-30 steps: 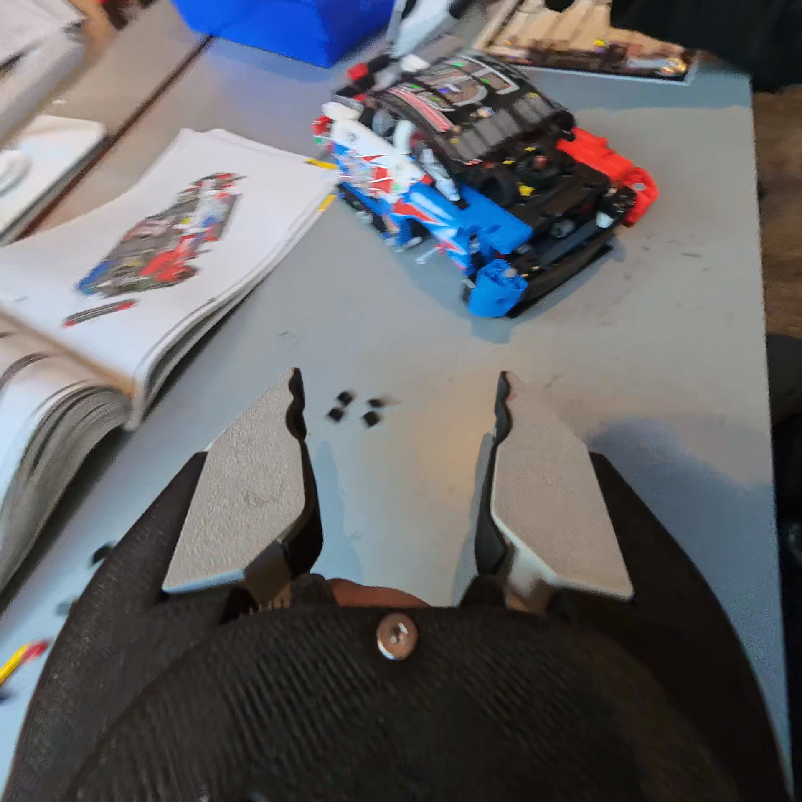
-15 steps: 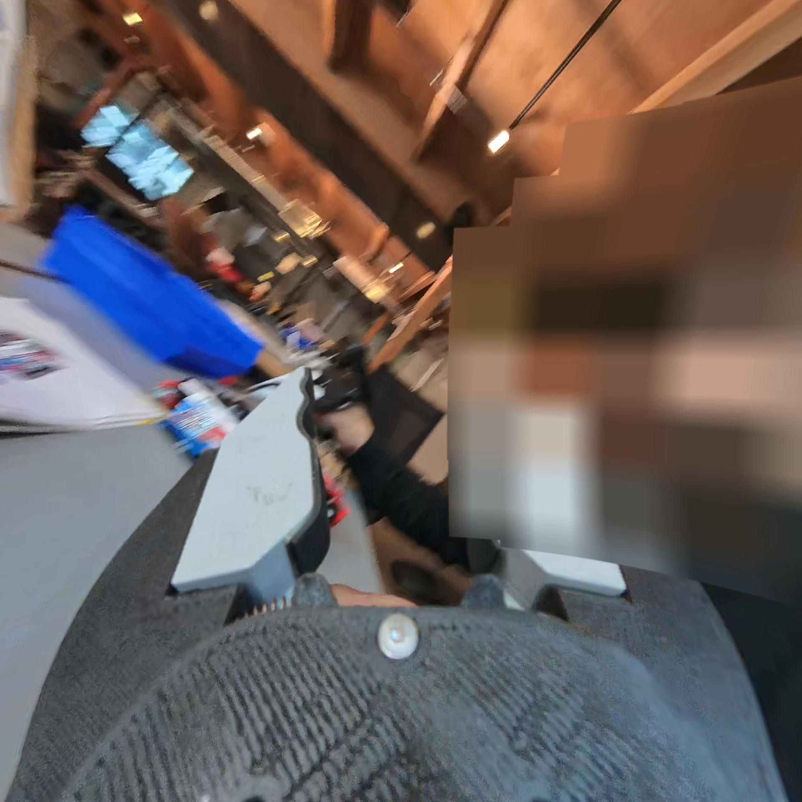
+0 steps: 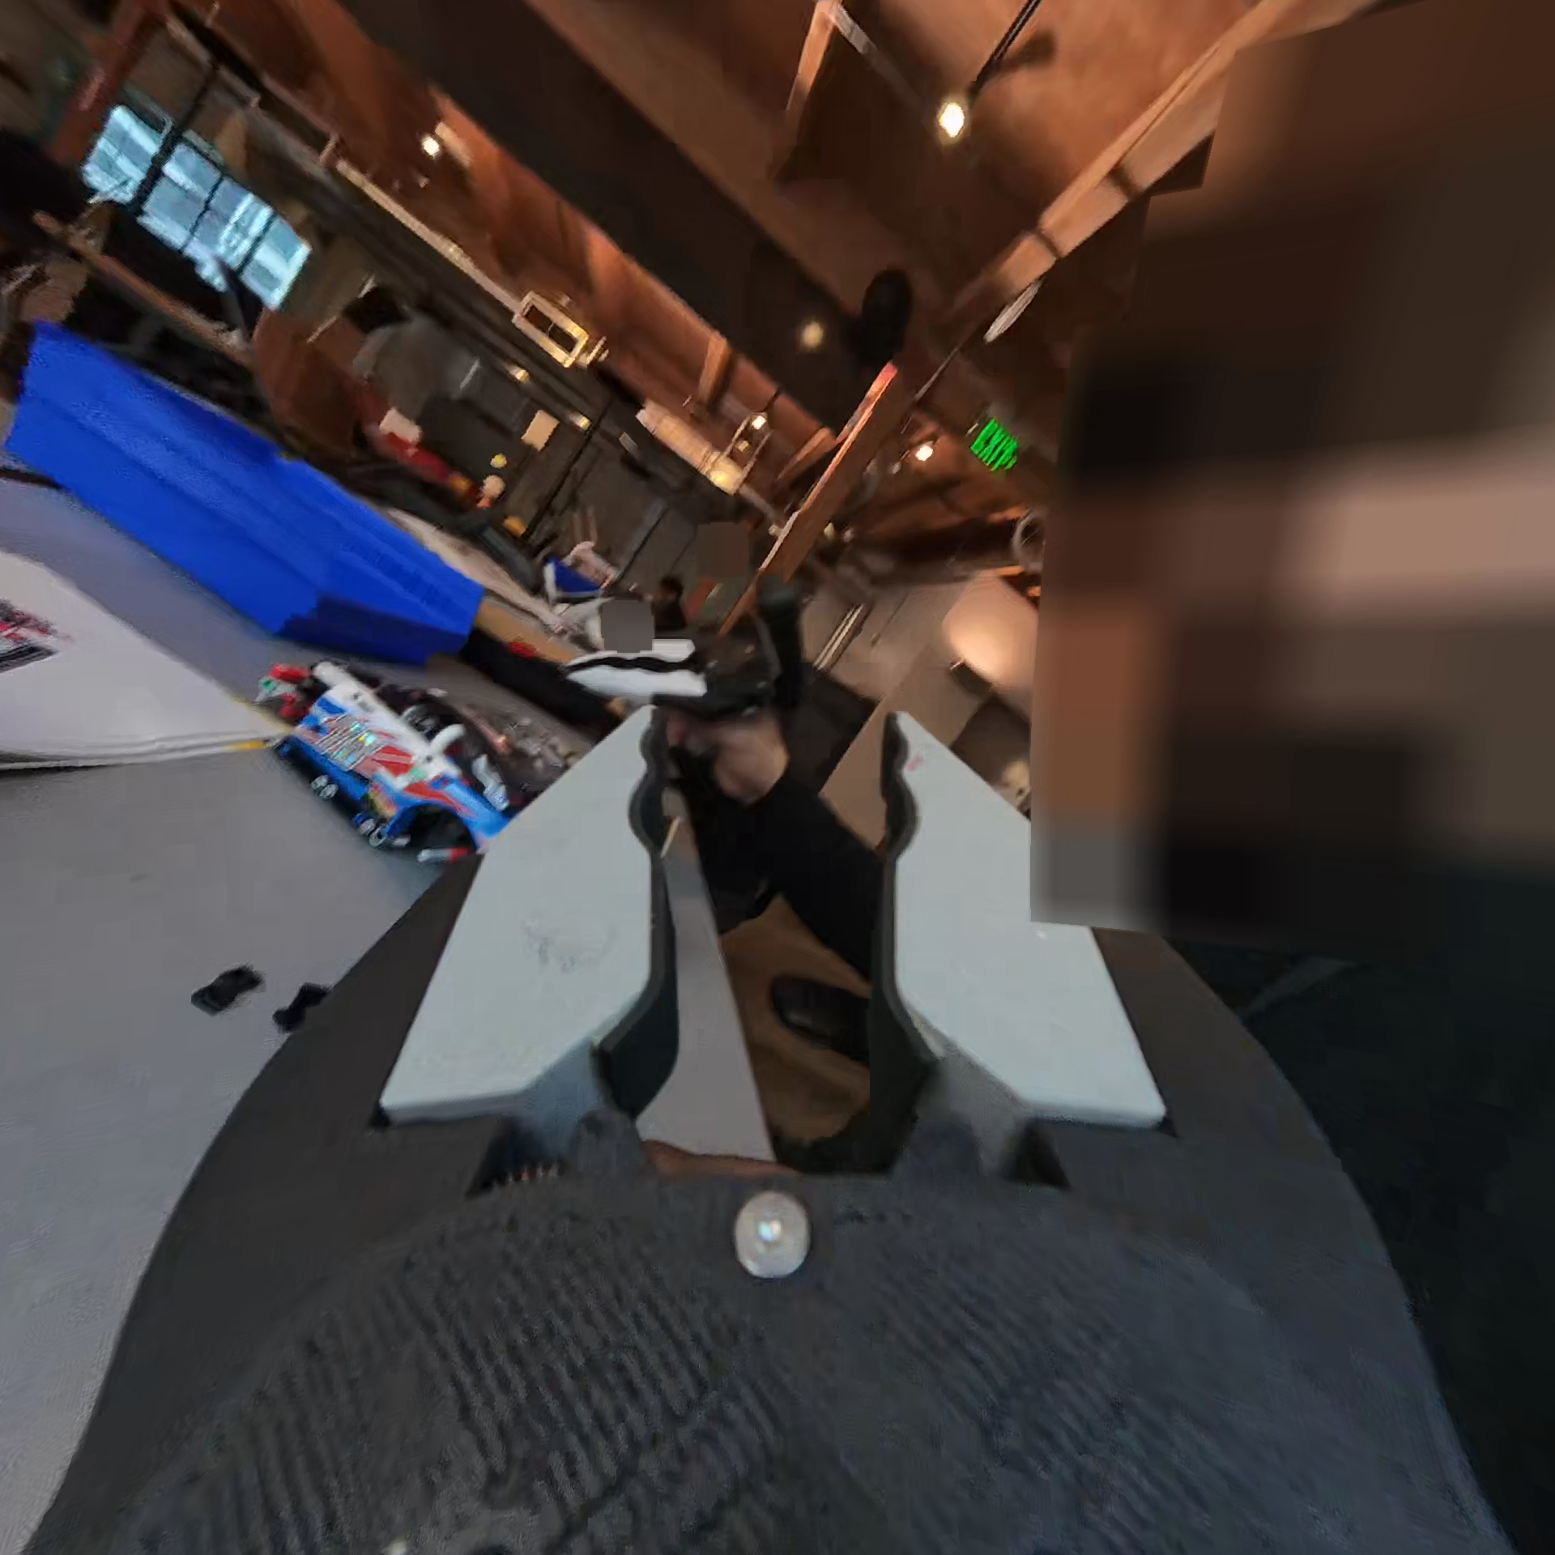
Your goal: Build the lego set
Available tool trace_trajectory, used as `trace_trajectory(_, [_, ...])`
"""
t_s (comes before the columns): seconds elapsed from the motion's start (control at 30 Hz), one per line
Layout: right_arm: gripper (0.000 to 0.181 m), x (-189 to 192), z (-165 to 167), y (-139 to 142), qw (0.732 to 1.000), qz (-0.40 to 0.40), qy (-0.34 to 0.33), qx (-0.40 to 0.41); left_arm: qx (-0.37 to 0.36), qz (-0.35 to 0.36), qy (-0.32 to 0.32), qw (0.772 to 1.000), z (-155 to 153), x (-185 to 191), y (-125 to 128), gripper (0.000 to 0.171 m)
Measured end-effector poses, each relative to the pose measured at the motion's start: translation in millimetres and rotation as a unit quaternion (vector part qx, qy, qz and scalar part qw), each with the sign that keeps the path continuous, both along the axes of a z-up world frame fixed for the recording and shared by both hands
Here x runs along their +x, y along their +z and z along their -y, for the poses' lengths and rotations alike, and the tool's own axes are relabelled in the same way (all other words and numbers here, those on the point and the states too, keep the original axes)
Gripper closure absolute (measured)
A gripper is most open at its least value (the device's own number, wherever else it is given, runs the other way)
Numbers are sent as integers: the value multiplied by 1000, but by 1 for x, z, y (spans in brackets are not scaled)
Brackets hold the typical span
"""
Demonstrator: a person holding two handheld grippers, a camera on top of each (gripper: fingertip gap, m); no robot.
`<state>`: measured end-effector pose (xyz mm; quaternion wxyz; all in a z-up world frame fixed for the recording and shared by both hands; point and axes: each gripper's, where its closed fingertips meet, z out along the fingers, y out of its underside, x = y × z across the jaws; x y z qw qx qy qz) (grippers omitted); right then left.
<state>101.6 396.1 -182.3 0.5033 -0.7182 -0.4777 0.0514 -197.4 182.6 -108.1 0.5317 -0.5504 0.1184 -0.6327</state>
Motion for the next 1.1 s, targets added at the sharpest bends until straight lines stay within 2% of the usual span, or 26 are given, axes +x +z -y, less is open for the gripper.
trace_trajectory(0.03, [174,-7,12,6,1000,-8,20,3,-7,-48,15,999,1,5,-11,123])
trace_trajectory(0.1, [174,-26,38,19,998,-21,65,11,-12,-131,37,991,6,13,-33,116])
trace_trajectory(0.17, [175,-51,65,33,993,-28,115,22,-11,-203,59,977,10,16,-52,115])
trace_trajectory(0.27, [175,-106,122,46,974,-57,221,-2,12,-296,99,950,12,18,-71,113])
trace_trajectory(0.33, [175,-144,160,38,954,-79,285,-57,30,-338,103,935,16,22,-79,112])
trace_trajectory(0.4, [174,-170,181,14,945,-55,312,-83,40,-376,109,919,17,22,-88,112])
trace_trajectory(0.53, [174,-195,198,-33,940,12,320,-116,52,-420,115,899,22,23,-103,113])
trace_trajectory(0.67, [174,-201,191,-73,945,64,279,-156,50,-429,126,893,20,21,-105,117])
trace_trajectory(0.77, [174,-209,196,-81,939,54,278,-194,28,-481,137,866,14,14,-120,117])
trace_trajectory(0.83, [174,-214,198,-82,938,62,286,-187,22,-518,134,844,12,10,-130,117])
trace_trajectory(0.97, [174,-222,203,-90,927,90,310,-193,42,-573,81,814,15,20,-146,118])
trace_trajectory(1.1, [174,-224,207,-99,920,107,324,-191,85,-636,49,765,5,28,-158,124])
